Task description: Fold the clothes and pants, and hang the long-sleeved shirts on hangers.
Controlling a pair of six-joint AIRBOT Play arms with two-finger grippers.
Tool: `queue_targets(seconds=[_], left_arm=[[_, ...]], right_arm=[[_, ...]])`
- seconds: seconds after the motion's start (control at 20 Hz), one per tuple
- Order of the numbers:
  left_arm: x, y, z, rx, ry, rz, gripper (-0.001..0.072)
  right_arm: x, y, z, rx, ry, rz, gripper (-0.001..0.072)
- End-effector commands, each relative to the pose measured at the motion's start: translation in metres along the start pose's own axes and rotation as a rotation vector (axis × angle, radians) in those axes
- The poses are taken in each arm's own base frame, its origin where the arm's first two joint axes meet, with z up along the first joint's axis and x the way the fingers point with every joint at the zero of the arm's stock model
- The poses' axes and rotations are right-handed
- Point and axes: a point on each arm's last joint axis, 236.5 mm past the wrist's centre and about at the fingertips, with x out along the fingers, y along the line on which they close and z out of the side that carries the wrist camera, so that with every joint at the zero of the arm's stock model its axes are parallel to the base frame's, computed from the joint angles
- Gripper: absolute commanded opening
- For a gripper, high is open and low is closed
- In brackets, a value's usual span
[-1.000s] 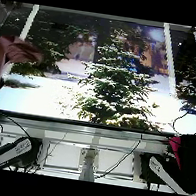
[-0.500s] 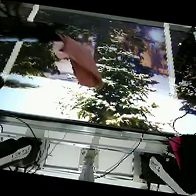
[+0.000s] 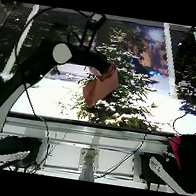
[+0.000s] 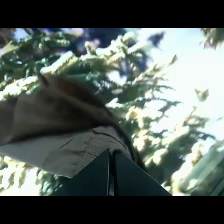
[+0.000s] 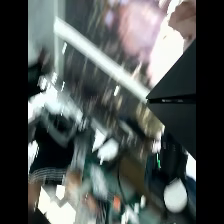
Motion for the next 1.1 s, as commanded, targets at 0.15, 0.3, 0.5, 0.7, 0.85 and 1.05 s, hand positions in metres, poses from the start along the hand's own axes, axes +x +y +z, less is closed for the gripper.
queue_targets(seconds=[0.15, 0.3, 0.5, 0.7, 0.85, 1.05], left_arm=[[-0.008, 0.091, -0.119, 0.174, 0.541, 0.363, 0.0368], [-0.013, 0.128, -0.138, 0.178, 0.644, 0.486, 0.0447], [-0.016, 0.153, -0.144, 0.145, 0.668, 0.525, 0.0082], [-0.021, 0.172, -0.145, 0.069, 0.646, 0.524, 0.0016], [-0.003, 0.155, -0.141, -0.103, 0.496, 0.357, 0.0015], [0.007, 0.114, -0.192, -0.312, 0.474, 0.123, 0.0014]], right_arm=[[0.015, -0.07, -0.028, 0.066, 0.125, -0.193, 0.0157], [0.04, -0.079, -0.043, 0.092, 0.189, -0.163, 0.0454], [0.063, -0.109, -0.078, 0.111, 0.327, -0.208, 0.0375], [0.072, -0.153, -0.116, 0.123, 0.473, -0.275, 0.001], [0.076, -0.16, -0.167, 0.171, 0.583, -0.235, 0.0007], [0.063, -0.13, -0.276, 0.067, 0.793, -0.107, 0.0006]])
